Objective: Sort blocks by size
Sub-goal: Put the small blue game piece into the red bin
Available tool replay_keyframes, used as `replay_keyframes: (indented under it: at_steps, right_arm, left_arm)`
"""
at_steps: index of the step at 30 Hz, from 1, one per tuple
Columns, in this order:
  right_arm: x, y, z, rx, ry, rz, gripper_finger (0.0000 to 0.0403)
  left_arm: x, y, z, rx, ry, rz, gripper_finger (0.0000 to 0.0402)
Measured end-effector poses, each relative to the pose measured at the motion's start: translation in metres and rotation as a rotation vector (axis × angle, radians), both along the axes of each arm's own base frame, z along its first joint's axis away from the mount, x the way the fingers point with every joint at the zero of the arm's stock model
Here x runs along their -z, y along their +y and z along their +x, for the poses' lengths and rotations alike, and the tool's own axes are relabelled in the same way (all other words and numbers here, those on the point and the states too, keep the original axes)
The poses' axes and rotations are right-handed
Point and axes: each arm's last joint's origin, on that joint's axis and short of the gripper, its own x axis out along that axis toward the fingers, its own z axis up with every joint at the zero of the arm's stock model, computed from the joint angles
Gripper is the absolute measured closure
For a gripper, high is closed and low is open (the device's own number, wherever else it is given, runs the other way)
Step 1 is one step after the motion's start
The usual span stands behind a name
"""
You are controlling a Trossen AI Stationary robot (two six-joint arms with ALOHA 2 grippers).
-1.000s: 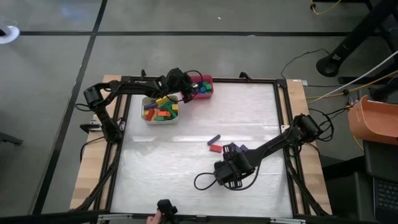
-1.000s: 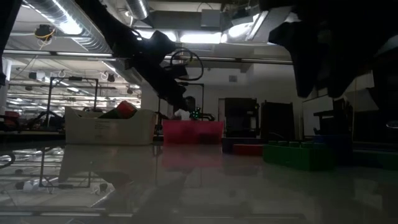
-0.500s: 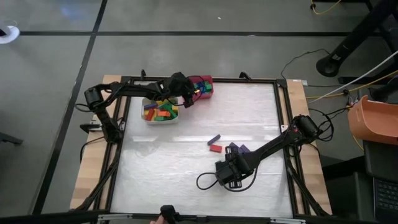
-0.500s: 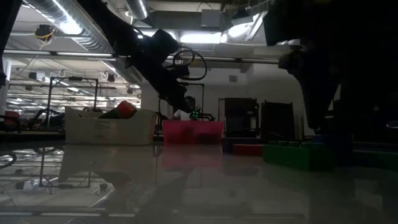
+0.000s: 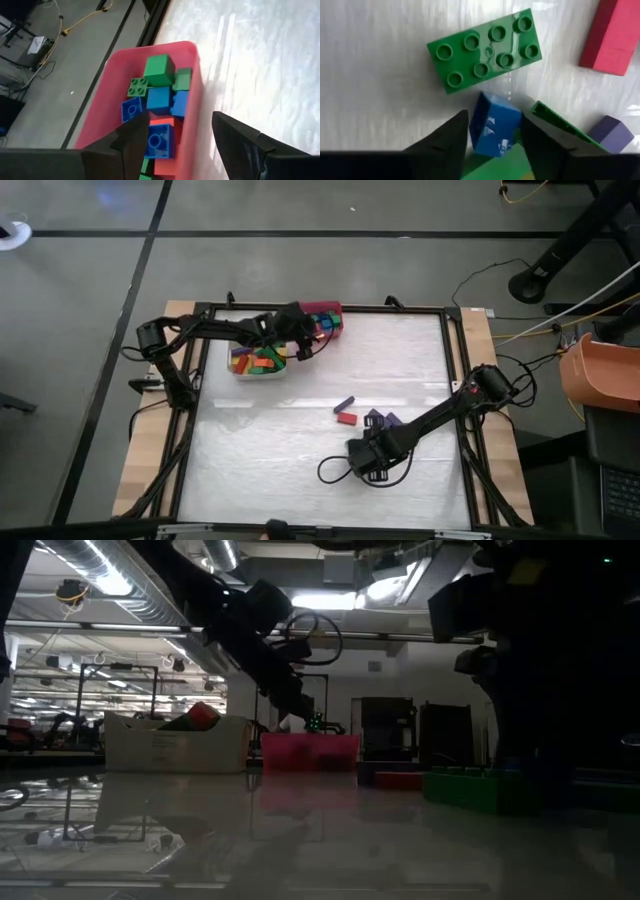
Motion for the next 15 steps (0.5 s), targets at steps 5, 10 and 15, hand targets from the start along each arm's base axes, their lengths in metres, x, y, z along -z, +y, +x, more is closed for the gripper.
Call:
replay_keyframes:
  at_steps: [5,10,15]
  right_arm:
    - [0.0,0.0,0.0,0.001,-0.008,-0.007,0.031]
    - [-0.005,0.001,0.003,-0.007,-0.019,-0.011,0.0331]
    - [-0.026,0.004,0.017,-0.082,-0.091,-0.026,0.031]
  left_arm:
    - [0.0,-0.007,0.003,0.021,0.002,0.001,0.0197]
    - [-0.006,-0.013,0.002,0.058,0.019,0.024,0.02]
    - [-0.016,-0.018,-0.005,0.067,0.045,0.02,0.0209]
